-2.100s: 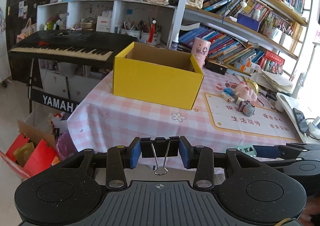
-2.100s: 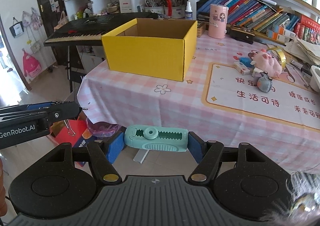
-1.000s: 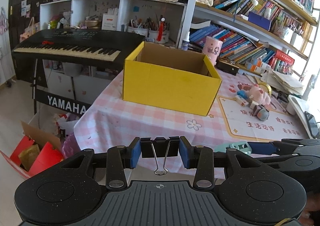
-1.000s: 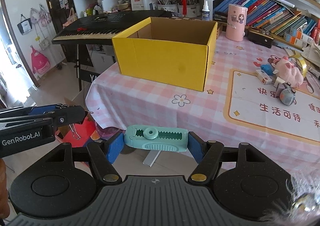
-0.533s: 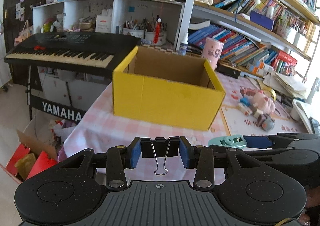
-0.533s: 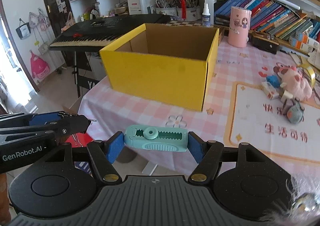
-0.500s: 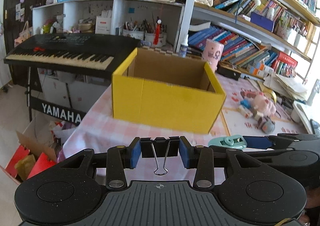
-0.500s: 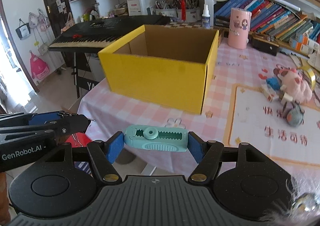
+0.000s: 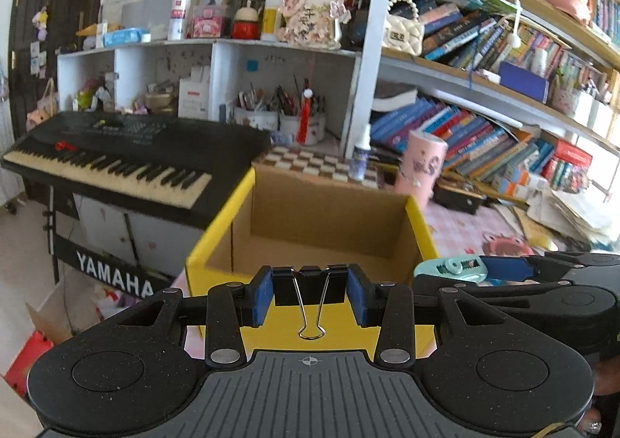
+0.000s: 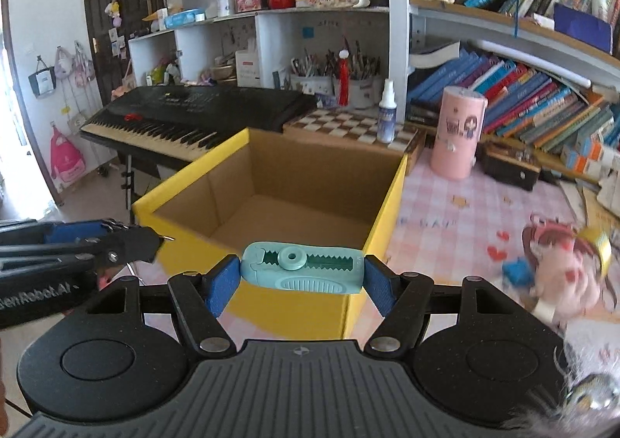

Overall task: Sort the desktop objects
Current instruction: 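Carry the binder clip and green clip over the yellow box with both tools, then open the left tool to drop the binder clip while the right tool drops the green clip into the box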

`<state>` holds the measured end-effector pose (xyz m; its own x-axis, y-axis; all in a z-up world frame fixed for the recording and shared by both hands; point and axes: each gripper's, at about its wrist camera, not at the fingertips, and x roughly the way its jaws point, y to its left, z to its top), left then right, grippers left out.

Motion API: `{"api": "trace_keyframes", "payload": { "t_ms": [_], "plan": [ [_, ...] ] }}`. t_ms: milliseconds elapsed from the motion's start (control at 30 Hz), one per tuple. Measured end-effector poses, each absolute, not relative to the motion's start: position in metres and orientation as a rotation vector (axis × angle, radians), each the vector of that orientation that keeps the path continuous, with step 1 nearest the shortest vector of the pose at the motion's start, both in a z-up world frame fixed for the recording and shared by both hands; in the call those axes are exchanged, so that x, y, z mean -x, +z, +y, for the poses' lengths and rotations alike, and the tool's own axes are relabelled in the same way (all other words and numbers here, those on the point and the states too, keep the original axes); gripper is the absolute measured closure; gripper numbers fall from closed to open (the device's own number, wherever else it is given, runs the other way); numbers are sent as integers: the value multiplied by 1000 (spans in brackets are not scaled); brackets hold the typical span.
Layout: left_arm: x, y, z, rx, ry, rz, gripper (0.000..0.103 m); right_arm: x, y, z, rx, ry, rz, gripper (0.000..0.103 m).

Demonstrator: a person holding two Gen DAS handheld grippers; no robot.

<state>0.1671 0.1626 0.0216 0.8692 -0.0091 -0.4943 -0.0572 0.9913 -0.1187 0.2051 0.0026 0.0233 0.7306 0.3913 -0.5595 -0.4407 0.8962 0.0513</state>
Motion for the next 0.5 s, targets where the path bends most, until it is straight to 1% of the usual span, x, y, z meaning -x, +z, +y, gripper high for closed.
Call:
{"api": "trace_keyframes", "payload": {
  "t_ms": [200, 333, 500],
  "plan": [
    [-211, 20, 167, 109, 63, 510, 63, -258, 20, 11, 149, 517, 577, 37],
    [-242, 7, 171, 111, 65, 565, 63, -293, 5, 28, 279, 594, 582, 37],
    [-270, -15, 172, 103, 87, 651, 63, -329, -16, 41, 394, 677, 639, 37]
  ]
}}
